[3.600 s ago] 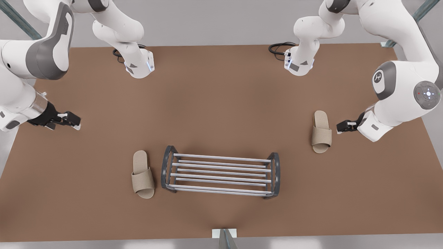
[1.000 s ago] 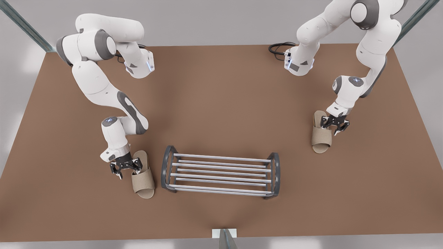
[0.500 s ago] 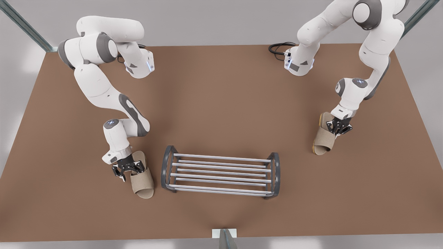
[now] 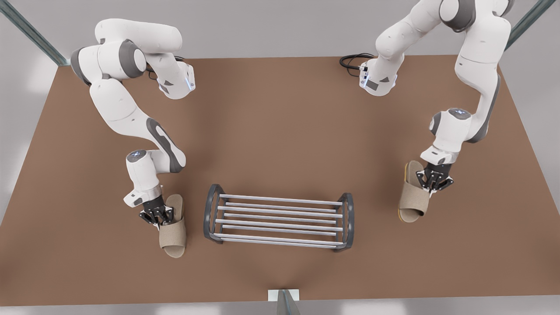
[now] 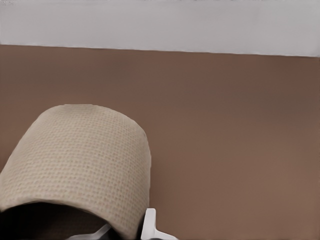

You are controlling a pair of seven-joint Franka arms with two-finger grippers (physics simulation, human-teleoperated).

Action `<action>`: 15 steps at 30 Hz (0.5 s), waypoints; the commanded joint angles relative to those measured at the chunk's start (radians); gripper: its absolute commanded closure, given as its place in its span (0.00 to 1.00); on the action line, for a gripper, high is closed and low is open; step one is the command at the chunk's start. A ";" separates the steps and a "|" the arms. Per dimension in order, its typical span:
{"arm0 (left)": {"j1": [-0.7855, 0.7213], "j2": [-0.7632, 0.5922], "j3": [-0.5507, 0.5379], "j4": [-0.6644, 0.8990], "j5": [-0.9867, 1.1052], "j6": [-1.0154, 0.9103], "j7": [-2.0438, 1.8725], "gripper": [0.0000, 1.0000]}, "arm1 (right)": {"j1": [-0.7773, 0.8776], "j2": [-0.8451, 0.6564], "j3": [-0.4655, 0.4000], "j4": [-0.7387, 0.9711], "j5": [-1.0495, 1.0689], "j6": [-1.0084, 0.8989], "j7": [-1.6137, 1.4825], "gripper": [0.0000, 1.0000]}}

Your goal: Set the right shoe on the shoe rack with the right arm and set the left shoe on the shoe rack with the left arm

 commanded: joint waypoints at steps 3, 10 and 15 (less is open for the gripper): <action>-0.005 0.013 -0.056 0.138 -0.002 -0.255 -0.208 0.79 | -0.007 -0.005 0.000 0.000 0.002 -0.002 0.025 0.79; -0.002 0.011 -0.156 0.297 -0.031 -0.472 -0.229 0.79 | -0.013 -0.042 0.002 -0.003 0.002 -0.004 0.038 0.79; -0.008 0.017 -0.193 0.372 -0.076 -0.552 -0.231 0.79 | -0.028 -0.056 0.008 0.118 0.002 -0.165 0.038 0.79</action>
